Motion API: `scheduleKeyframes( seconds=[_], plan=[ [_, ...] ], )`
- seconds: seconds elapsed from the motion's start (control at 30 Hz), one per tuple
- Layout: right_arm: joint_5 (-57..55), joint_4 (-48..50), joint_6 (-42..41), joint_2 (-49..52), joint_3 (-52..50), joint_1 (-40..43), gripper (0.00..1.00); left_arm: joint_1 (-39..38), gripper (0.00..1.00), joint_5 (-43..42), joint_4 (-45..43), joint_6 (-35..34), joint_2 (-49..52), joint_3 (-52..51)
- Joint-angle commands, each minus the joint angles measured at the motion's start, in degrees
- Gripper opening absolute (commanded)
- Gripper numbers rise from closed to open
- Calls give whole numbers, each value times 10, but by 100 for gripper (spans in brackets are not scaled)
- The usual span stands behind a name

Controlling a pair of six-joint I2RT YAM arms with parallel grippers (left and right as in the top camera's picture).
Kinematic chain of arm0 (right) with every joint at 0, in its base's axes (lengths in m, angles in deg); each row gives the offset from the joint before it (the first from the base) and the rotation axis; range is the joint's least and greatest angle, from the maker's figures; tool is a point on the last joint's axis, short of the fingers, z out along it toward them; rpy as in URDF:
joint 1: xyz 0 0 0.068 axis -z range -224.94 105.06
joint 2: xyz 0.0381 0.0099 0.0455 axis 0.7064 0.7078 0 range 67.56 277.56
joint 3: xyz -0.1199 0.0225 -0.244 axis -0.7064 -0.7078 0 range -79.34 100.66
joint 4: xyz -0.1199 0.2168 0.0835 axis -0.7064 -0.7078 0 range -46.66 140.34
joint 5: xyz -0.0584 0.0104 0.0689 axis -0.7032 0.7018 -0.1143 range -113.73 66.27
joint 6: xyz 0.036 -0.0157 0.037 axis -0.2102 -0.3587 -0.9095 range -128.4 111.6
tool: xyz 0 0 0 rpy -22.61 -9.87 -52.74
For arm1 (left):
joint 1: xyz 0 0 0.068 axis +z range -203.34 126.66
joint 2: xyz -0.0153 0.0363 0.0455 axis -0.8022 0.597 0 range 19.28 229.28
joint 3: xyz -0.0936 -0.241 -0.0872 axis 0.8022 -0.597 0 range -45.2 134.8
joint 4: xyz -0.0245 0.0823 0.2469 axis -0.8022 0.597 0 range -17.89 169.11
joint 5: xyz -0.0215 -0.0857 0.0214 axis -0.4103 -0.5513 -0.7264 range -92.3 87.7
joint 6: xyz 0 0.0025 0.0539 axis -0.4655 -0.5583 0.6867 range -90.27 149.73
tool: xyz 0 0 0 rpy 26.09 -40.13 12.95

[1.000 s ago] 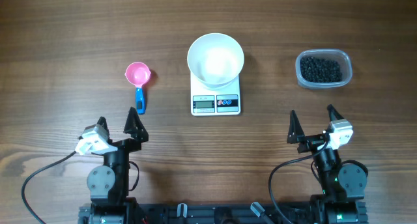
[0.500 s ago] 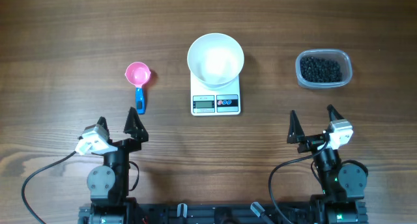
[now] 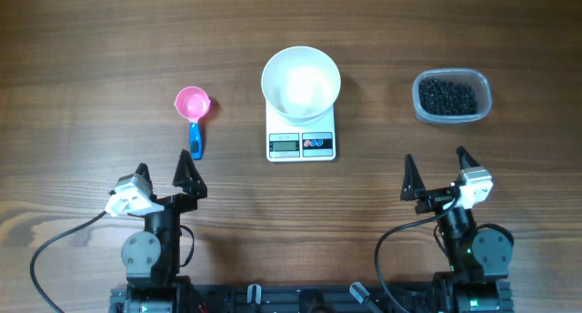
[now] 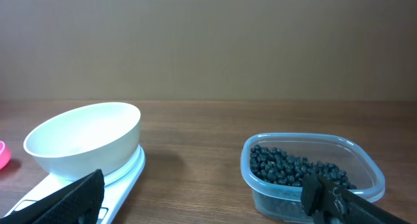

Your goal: Scoop item into bowl and weigh 150g on scale

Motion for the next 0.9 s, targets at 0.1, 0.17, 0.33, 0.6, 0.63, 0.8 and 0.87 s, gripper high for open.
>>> scheduleKeyframes(
  seconds=[0.1, 0.17, 0.33, 0.6, 0.63, 0.8, 0.87],
  plan=[
    [-5, 4, -6, -1, 0, -2, 100, 3, 100, 3, 1, 12, -3, -2],
    [-5, 4, -6, -1, 0, -2, 100, 3, 100, 3, 1, 12, -3, -2],
    [-6, 4, -6, -1, 0, -2, 100, 3, 100, 3, 1, 12, -3, -2],
    [-5, 4, -6, -1, 0, -2, 100, 3, 100, 3, 1, 12, -3, -2],
    [-6, 4, -6, -1, 0, -2, 100, 3, 99, 3, 1, 12, -3, -2],
    [-5, 4, -6, -1, 0, -2, 100, 3, 100, 3, 1, 12, -3, -2],
    [-6, 4, -6, -1, 0, -2, 100, 3, 100, 3, 1, 12, -3, -2]
  ],
)
